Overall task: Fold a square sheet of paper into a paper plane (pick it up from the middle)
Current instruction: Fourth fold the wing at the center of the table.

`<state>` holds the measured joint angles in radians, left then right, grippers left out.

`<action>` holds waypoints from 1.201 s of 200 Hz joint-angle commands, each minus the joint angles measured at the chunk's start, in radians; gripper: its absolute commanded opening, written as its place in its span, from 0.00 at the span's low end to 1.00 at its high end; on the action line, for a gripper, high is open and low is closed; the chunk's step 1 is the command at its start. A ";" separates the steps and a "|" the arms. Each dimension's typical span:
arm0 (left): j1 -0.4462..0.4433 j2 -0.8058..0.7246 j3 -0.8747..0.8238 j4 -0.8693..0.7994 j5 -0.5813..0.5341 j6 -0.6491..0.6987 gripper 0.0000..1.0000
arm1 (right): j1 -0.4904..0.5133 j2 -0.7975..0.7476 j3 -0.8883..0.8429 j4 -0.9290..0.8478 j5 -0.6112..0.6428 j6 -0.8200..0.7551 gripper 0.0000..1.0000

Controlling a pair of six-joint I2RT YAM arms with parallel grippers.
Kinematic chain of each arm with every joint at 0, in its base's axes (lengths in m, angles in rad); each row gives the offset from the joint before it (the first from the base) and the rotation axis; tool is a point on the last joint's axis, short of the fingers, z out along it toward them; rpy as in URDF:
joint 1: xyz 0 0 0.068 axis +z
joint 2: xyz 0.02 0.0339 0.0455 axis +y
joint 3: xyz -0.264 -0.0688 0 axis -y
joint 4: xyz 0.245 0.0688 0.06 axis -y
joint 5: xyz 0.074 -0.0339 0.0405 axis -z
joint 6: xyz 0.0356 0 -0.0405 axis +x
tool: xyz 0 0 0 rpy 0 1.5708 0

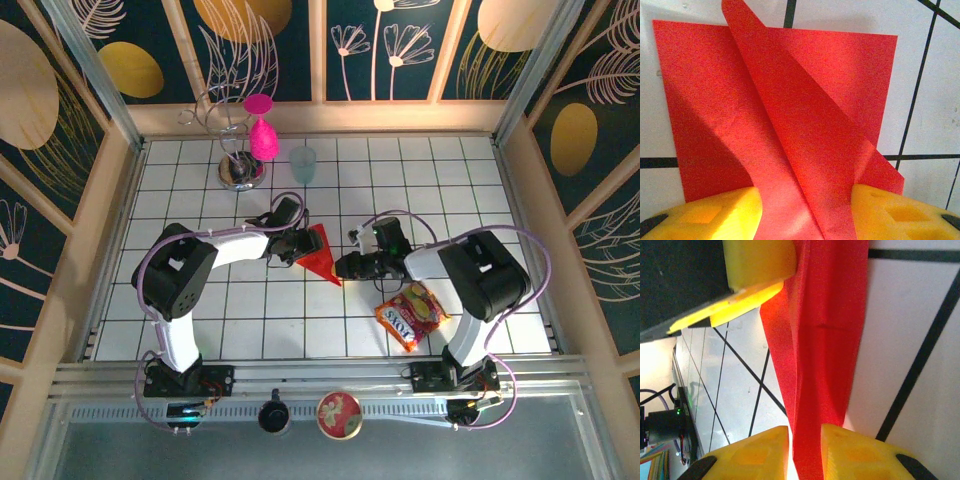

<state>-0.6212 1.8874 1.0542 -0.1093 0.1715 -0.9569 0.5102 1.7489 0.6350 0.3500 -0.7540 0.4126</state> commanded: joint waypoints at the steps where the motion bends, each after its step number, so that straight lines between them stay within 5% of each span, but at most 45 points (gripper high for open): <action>1: 0.008 0.124 -0.065 -0.142 -0.083 0.014 0.53 | 0.004 -0.026 -0.026 -0.070 -0.015 -0.039 0.24; 57: 0.008 0.128 -0.068 -0.139 -0.083 0.012 0.52 | 0.004 0.022 -0.038 -0.063 0.014 -0.042 0.14; 140: 0.008 0.133 -0.068 -0.136 -0.073 0.014 0.52 | 0.004 0.046 -0.045 -0.049 0.034 -0.040 0.11; 188: 0.008 0.130 -0.070 -0.136 -0.071 0.019 0.51 | 0.002 -0.117 0.006 -0.078 0.089 0.027 0.25; 216: 0.009 0.131 -0.071 -0.136 -0.073 0.021 0.52 | 0.021 -0.204 0.046 -0.158 0.227 0.006 0.26; 240: 0.008 0.136 -0.068 -0.136 -0.070 0.025 0.52 | 0.031 -0.189 0.089 -0.186 0.227 -0.008 0.26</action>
<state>-0.6209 1.8915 1.0542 -0.1085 0.1707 -0.9531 0.5251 1.5593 0.6731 0.2253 -0.5915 0.4244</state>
